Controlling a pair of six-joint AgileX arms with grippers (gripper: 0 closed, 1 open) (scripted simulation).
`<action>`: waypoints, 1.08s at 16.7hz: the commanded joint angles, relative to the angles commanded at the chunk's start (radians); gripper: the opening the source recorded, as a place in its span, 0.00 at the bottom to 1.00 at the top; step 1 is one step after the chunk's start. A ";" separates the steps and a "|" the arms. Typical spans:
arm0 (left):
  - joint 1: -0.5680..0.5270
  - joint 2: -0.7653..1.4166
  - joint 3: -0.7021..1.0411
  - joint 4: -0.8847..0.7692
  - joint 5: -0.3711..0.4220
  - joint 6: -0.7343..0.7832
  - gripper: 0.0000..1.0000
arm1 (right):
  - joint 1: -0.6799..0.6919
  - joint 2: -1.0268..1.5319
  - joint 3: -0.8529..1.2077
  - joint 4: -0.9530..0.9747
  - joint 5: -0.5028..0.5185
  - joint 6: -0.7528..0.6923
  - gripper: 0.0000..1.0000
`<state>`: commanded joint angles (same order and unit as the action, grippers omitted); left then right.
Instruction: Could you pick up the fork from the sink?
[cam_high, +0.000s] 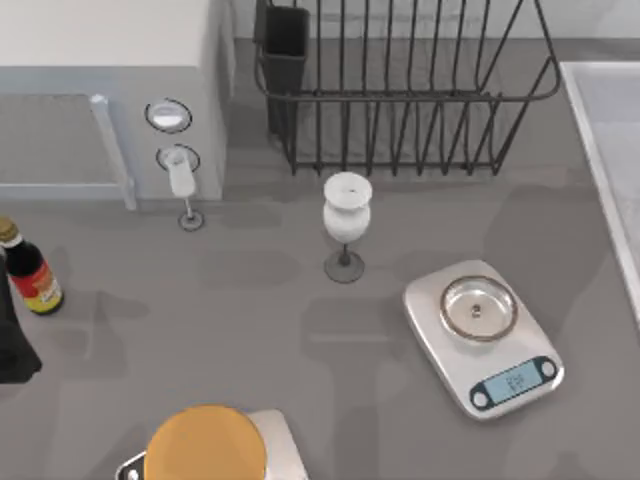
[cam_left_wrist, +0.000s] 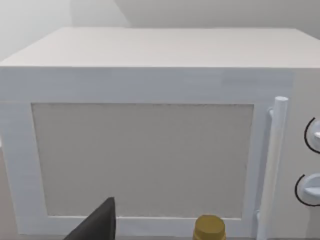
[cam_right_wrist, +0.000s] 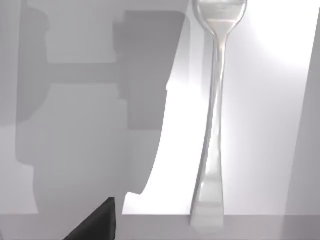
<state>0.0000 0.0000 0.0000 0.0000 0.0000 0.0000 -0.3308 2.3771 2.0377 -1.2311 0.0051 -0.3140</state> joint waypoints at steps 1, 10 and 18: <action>0.000 0.000 0.000 0.000 0.000 0.000 1.00 | 0.000 0.002 -0.002 0.003 0.000 0.000 1.00; 0.000 0.000 0.000 0.000 0.000 0.000 1.00 | -0.003 0.170 -0.181 0.365 0.002 0.002 1.00; 0.000 0.000 0.000 0.000 0.000 0.000 1.00 | -0.004 0.211 -0.222 0.433 0.002 0.002 0.92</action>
<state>0.0000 0.0000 0.0000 0.0000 0.0000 0.0000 -0.3352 2.5882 1.8160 -0.7985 0.0076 -0.3117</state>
